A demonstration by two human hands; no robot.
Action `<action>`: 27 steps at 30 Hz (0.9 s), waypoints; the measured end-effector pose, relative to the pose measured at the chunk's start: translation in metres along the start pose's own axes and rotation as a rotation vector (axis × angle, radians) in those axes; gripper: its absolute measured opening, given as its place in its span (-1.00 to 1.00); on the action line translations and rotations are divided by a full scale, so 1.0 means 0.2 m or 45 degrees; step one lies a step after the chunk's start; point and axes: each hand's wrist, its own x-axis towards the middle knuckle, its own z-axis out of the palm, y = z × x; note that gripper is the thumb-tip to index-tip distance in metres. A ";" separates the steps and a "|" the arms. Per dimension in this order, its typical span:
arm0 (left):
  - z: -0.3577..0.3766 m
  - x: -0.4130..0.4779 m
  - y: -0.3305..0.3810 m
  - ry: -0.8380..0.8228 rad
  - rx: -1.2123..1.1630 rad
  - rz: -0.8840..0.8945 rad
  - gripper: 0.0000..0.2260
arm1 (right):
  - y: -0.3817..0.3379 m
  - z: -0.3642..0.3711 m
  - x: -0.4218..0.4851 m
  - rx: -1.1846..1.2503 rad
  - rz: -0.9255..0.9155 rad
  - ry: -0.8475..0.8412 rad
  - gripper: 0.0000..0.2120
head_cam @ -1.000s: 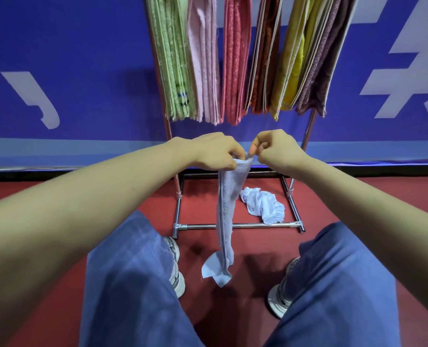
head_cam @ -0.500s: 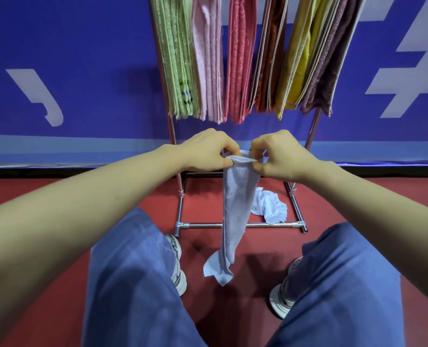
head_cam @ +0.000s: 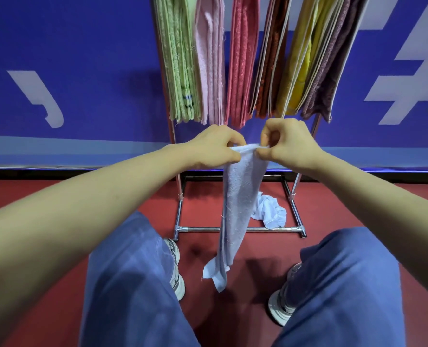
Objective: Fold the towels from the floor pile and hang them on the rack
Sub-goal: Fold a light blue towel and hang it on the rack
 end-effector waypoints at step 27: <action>-0.44 0.28 0.25 0.639 -1.224 -0.154 -0.87 | 0.12 0.31 -0.08 1.108 0.499 -0.257 -0.69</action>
